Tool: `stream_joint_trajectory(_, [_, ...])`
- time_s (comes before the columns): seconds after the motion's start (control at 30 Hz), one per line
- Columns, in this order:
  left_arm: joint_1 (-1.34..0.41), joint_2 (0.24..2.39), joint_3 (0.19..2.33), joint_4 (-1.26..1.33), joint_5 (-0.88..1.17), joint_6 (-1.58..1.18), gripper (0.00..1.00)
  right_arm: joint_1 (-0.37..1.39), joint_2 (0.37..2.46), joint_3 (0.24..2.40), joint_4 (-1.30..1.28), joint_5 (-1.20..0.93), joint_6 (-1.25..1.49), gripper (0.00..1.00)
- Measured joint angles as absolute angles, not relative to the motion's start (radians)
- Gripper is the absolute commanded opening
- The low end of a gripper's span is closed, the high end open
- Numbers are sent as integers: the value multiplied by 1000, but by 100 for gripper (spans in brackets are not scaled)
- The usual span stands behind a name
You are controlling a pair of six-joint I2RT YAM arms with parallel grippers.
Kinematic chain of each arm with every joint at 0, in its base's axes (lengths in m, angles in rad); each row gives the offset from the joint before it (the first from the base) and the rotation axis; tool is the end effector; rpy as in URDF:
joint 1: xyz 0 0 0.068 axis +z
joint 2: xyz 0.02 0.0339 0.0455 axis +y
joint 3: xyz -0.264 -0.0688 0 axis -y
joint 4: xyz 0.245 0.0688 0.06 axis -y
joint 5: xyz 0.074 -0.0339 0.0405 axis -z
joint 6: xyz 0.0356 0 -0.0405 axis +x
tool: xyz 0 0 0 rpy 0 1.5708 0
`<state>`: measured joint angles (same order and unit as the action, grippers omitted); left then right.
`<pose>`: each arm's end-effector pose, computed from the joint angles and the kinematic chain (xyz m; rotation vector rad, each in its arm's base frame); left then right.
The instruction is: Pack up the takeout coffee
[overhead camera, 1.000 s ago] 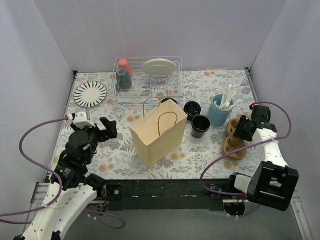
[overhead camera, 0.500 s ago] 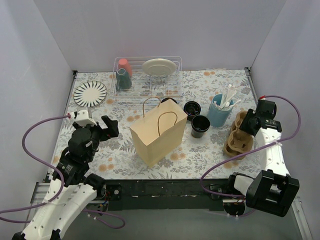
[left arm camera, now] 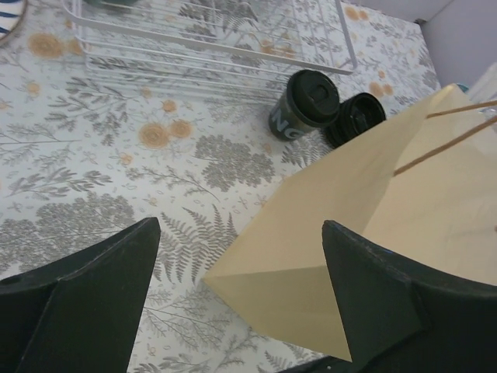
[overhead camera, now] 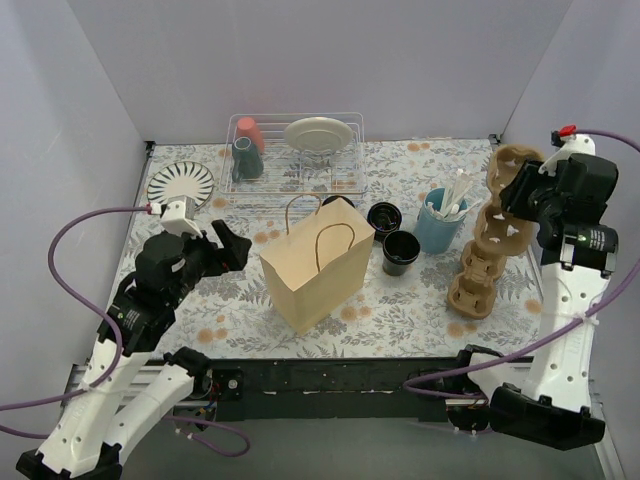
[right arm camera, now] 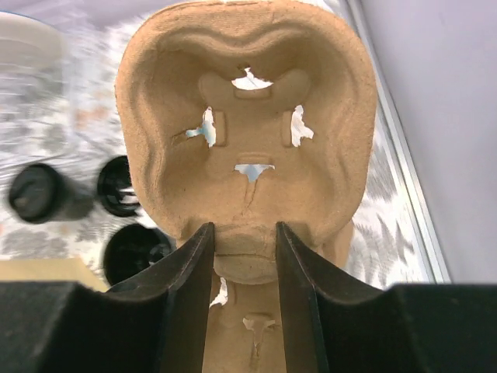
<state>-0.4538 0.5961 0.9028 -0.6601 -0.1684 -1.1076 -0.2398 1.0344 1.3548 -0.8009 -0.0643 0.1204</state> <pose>0.1099 -0.0470 0.3551 -0.7605 1.8732 -0.8690 0.1908 -0.0443 0.4239 0.3279 2.0239 -0.0084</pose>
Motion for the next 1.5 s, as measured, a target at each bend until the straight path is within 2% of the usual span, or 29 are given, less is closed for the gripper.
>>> stream_joint_trajectory(0.17, [-453,655,968,-735,-14,-1201,69,-115,999,1463,-746,-216,67,36])
stream_joint_trajectory(0.27, [-454,669,979,-767,73,-1258,65,-26,994,1466,-677,-316,46,34])
stream_joint_trajectory(0.5, [-454,717,981,-781,235,-1322,63,53,990,1459,-508,-505,-19,34])
stream_joint_trajectory(0.67, [-454,773,997,-783,284,-1336,60,134,960,1407,-457,-563,-92,34])
stream_joint_trajectory(0.7, [-454,778,1003,-784,286,-1335,56,155,957,1397,-453,-565,-109,34])
stream_joint_trajectory(0.73, [-454,781,1008,-786,287,-1335,45,171,956,1389,-451,-564,-120,34])
stream_joint_trajectory(0.87, [-454,813,1031,-798,290,-1323,34,215,955,1362,-447,-555,-160,34])
stream_joint_trajectory(0.97, [-454,854,1074,-812,287,-1296,22,232,955,1359,-453,-553,-188,36])
stream_joint_trajectory(1.0, [-454,868,1088,-814,283,-1280,22,238,954,1359,-456,-554,-200,36])
stream_joint_trajectory(1.27, [-454,987,1185,-834,253,-1127,36,294,943,1349,-471,-580,-296,35])
stream_joint_trajectory(1.43, [-454,1027,1238,-846,175,-1063,61,355,933,1316,-466,-578,-322,34])
stream_joint_trajectory(1.5, [-454,1036,1283,-865,128,-1058,63,397,933,1304,-467,-571,-330,34])
